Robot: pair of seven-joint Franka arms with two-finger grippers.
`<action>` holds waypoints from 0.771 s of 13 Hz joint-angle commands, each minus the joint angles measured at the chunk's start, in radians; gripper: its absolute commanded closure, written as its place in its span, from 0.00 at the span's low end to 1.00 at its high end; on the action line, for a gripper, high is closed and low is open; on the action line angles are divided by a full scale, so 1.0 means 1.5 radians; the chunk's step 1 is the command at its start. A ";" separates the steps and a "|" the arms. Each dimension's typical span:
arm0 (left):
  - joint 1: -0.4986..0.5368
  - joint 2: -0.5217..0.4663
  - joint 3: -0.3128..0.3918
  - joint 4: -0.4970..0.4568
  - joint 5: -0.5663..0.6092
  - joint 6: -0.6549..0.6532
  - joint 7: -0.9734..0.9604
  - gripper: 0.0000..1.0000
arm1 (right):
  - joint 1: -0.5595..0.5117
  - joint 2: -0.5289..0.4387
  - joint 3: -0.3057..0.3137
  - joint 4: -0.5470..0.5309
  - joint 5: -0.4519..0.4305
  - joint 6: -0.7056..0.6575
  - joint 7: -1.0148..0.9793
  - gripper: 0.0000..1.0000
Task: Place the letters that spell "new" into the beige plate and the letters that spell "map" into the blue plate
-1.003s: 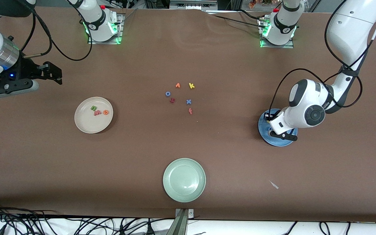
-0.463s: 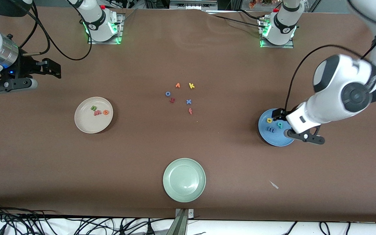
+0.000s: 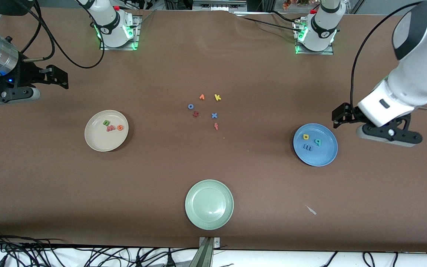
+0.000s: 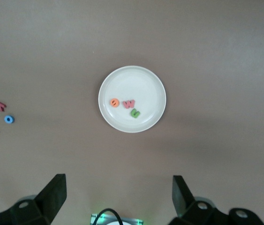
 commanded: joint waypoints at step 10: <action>-0.010 -0.201 0.069 -0.246 -0.059 0.033 0.008 0.00 | -0.005 0.000 -0.009 0.024 0.030 0.020 0.004 0.00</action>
